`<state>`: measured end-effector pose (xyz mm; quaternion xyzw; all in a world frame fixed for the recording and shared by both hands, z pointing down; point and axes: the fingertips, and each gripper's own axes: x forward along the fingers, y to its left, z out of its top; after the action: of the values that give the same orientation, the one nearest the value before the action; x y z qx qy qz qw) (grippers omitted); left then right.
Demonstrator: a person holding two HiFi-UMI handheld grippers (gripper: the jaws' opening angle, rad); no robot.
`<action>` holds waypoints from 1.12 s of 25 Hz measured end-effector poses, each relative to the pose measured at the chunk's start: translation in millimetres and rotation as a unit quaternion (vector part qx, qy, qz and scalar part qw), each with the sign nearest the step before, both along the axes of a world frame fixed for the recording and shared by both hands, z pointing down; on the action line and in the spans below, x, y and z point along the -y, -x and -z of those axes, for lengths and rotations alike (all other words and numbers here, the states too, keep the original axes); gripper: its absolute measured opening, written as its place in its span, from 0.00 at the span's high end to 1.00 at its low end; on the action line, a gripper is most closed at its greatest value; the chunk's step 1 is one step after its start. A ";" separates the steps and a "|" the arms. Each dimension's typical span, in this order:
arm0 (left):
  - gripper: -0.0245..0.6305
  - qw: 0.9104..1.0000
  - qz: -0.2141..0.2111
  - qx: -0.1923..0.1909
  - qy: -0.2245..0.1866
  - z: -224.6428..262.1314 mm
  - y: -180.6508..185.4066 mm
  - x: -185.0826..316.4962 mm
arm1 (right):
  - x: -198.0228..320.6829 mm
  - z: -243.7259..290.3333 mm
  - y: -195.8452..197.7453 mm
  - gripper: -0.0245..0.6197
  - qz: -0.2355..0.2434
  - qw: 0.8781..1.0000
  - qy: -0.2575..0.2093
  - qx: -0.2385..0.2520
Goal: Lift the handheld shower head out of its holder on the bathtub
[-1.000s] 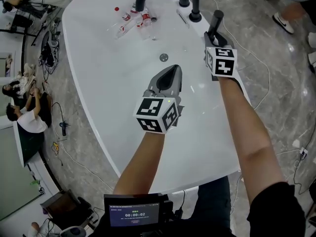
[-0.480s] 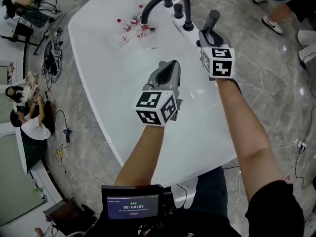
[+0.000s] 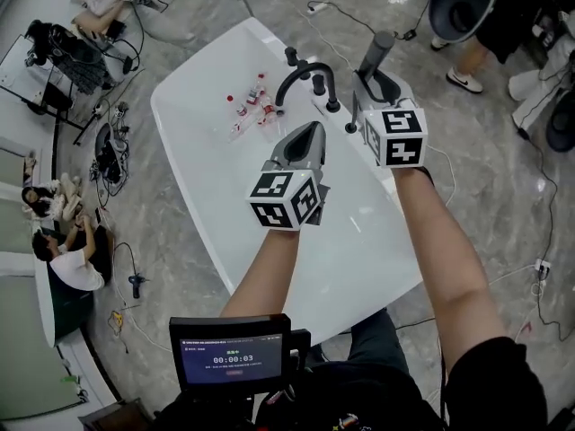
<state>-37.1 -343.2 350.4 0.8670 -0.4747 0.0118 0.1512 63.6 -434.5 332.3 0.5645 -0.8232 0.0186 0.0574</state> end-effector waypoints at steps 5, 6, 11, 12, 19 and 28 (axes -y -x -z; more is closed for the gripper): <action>0.96 1.000 0.005 -0.010 -0.018 55.6 -10.4 -21.6 | -34.1 92.6 -12.3 0.73 0.012 0.998 -0.057 -0.001; 0.96 1.000 0.003 -0.011 -0.023 67.0 -11.8 -28.0 | -43.6 109.9 -14.4 0.73 0.013 0.998 -0.069 -0.001; 0.96 0.999 -0.004 -0.011 -0.038 107.0 -14.3 -62.2 | -102.6 178.8 -23.5 0.73 0.019 0.992 -0.121 0.018; 0.96 0.999 -0.007 -0.012 -0.043 116.2 -15.1 -68.3 | -115.1 193.3 -25.6 0.73 0.019 0.991 -0.133 0.023; 0.96 0.997 -0.028 -0.011 -0.074 174.8 -33.1 -119.5 | -204.8 279.1 -42.3 0.73 0.035 0.978 -0.198 0.052; 0.96 0.994 -0.021 -0.029 -0.099 190.8 -62.5 -185.2 | -320.2 317.6 -59.4 0.73 0.105 0.960 -0.244 0.092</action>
<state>25.4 -158.1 159.6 0.8873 -0.4508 -0.0576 0.0786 123.0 -114.3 14.7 0.4672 -0.8592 -0.1375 -0.1567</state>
